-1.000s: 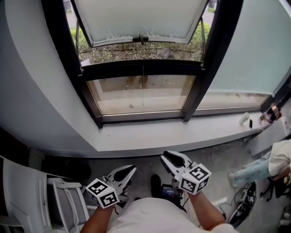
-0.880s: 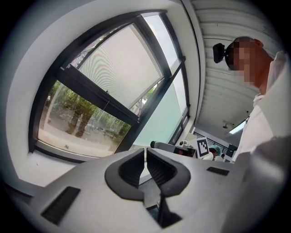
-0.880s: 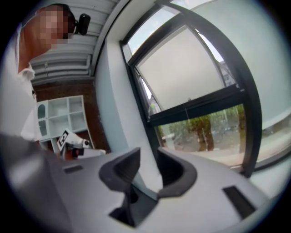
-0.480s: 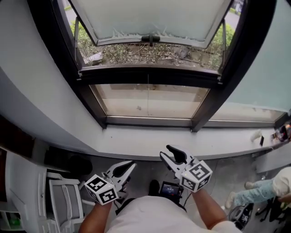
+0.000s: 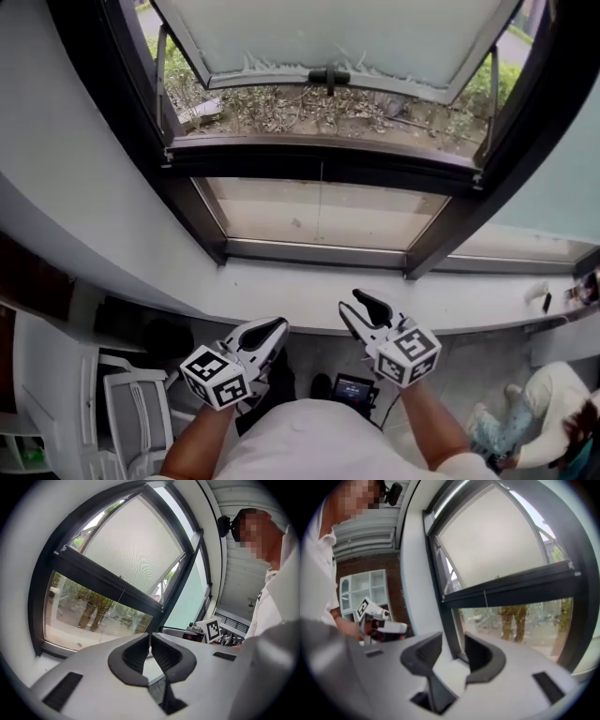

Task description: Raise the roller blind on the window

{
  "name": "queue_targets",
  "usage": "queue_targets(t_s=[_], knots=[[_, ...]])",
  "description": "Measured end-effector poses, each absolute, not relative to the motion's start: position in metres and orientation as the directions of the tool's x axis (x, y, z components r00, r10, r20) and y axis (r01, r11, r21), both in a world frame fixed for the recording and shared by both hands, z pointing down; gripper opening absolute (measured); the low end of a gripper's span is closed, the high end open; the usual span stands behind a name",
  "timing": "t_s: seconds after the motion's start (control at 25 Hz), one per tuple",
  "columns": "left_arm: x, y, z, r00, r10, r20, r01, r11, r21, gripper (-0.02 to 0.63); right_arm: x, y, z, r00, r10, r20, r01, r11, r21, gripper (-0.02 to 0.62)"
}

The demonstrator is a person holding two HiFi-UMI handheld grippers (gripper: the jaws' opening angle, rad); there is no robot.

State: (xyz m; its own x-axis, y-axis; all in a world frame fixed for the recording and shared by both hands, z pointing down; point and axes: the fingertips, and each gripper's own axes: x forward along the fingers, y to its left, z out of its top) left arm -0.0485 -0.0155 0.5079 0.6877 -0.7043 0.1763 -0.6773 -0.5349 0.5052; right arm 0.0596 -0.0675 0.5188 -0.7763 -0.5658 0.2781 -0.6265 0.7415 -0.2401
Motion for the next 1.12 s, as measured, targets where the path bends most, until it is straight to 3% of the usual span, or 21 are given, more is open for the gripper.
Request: queue_targets(t_s=[0.52, 1.12], knots=[[-0.111, -0.123, 0.501, 0.781, -0.601, 0.172, -0.604, -0.656, 0.452, 0.04, 0.027, -0.156, 0.512, -0.597, -0.734, 0.324, -0.796, 0.591, -0.129, 0.144], [-0.128, -0.171, 0.512, 0.772, -0.602, 0.204, -0.622, -0.651, 0.435, 0.041, 0.019, -0.203, 0.517, -0.568, -0.736, 0.37, -0.81, 0.58, -0.089, 0.144]])
